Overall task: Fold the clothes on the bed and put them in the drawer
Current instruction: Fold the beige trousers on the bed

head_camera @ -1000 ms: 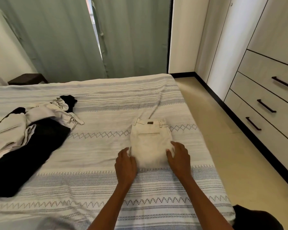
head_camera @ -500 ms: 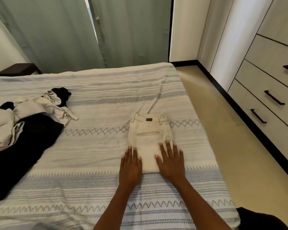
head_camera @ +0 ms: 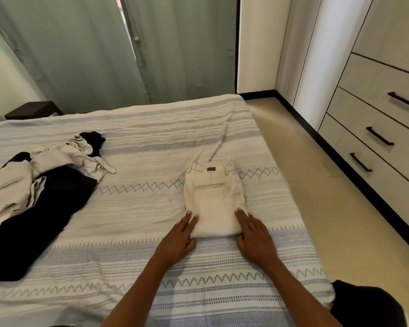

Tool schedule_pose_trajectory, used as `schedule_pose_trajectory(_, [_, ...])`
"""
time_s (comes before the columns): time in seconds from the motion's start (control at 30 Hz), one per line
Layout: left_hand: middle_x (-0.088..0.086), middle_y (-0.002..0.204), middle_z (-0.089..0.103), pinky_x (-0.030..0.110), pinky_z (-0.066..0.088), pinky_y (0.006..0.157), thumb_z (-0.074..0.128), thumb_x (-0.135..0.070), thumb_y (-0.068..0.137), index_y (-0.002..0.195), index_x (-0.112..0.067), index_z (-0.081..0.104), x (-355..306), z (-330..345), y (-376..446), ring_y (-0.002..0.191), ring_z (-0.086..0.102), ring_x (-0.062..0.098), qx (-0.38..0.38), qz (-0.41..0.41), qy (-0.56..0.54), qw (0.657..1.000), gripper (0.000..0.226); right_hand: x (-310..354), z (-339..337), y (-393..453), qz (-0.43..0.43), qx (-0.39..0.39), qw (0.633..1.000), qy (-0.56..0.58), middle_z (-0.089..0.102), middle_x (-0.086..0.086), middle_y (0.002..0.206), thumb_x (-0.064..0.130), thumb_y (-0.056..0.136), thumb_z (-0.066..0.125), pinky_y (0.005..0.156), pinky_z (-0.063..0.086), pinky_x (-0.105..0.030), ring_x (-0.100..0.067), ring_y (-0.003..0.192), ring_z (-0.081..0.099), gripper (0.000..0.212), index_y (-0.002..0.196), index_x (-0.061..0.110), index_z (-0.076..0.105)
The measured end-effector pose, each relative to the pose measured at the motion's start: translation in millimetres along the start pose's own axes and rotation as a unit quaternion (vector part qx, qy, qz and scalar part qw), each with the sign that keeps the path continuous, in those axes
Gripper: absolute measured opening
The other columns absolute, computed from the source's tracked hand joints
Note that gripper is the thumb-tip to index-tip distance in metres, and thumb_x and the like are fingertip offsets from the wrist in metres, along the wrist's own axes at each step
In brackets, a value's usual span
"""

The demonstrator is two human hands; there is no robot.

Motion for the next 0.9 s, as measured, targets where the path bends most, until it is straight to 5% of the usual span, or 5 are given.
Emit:
schedule_pose_trajectory(0.17, [0.01,0.166,0.007,0.039,0.051,0.1,0.058,-0.019,0.092,0.158,-0.028,0.018,-21.2,-1.6,13.0,0.142,0.037,0.029,-0.006,-0.062,0.014,0.998,0.077,9.4,-2.1,8.4,0.022,-0.007,1.0,-0.021,0.046,-0.005,0.153,0.011,0.086,0.065,0.112,0.039,-0.046,-0.035,0.135,0.05,0.071,0.151,0.014,0.038])
schedule_pose_trajectory(0.33, [-0.003,0.144,0.048,0.037,0.049,0.101,0.06,-0.012,0.089,0.139,-0.018,0.052,-25.0,-21.9,14.7,0.128,0.053,0.019,-0.08,-0.041,-0.123,0.988,0.051,18.9,-46.4,15.9,0.001,-0.065,0.998,-0.027,0.077,0.001,0.097,0.021,0.057,0.09,0.058,0.054,-0.03,-0.02,0.072,0.071,0.057,0.111,0.02,0.072])
schedule_pose_trajectory(0.5, [-0.015,0.117,0.064,0.017,0.048,0.087,0.055,-0.013,0.099,0.126,-0.027,0.059,-32.0,-63.9,12.4,0.105,0.055,-0.016,-0.179,-0.098,-0.268,0.942,0.031,29.0,-100.4,31.8,0.014,-0.197,0.979,0.049,0.075,0.005,0.106,0.02,0.072,0.08,0.078,0.053,-0.038,-0.02,0.098,0.068,0.039,0.11,0.022,0.072])
schedule_pose_trajectory(0.73, [-0.003,0.097,0.068,0.038,0.047,0.083,0.053,-0.051,0.097,0.102,-0.027,0.068,-58.1,-150.9,24.2,0.096,0.061,0.016,-0.315,-0.121,-0.285,0.897,0.029,61.4,-184.9,42.8,0.08,-0.3,0.911,0.271,0.062,0.012,0.075,0.03,0.091,0.068,0.059,0.047,-0.031,-0.005,0.067,0.06,0.035,0.123,0.039,0.056])
schedule_pose_trajectory(0.9, [-0.007,0.067,0.053,0.02,0.036,0.059,0.056,-0.032,0.101,0.073,-0.018,0.053,-98.9,-220.7,14.5,0.063,0.049,0.001,-0.388,-0.075,-0.307,0.866,0.031,86.7,-241.0,45.5,0.054,-0.338,0.879,0.332,0.054,0.014,0.069,0.032,0.095,0.065,0.062,0.044,-0.025,-0.004,0.062,0.052,0.034,0.128,0.038,0.061])
Point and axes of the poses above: each hand's wrist, its own y-axis towards the middle knuckle, its own z-axis out of the palm, x = y × z, the point moved 4 cm from there along y, towards the middle knuckle
